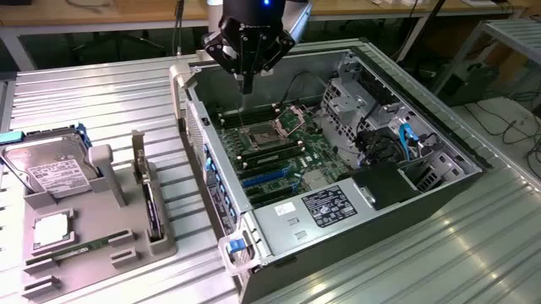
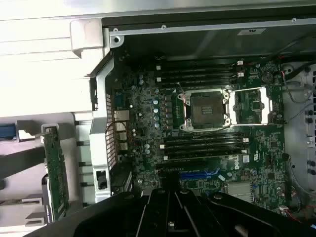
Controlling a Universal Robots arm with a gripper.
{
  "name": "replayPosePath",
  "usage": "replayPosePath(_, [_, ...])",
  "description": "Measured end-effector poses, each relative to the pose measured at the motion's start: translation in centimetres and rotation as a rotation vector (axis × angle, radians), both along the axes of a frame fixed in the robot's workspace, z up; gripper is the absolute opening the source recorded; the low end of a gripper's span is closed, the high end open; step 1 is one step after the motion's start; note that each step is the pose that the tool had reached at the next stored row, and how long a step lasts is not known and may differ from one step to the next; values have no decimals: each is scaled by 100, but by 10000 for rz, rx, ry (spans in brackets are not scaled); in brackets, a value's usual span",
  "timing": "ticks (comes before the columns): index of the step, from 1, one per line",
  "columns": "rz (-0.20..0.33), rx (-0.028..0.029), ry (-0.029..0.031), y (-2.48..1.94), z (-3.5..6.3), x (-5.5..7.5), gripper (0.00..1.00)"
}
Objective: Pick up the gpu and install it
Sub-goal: 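Reach for the gpu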
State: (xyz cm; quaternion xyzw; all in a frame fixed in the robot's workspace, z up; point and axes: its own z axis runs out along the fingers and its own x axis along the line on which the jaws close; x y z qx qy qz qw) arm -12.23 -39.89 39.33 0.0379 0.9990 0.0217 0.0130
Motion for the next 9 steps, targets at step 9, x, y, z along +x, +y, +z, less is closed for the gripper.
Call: replayPosePath(9, [1,0,0,0,0,-182,11])
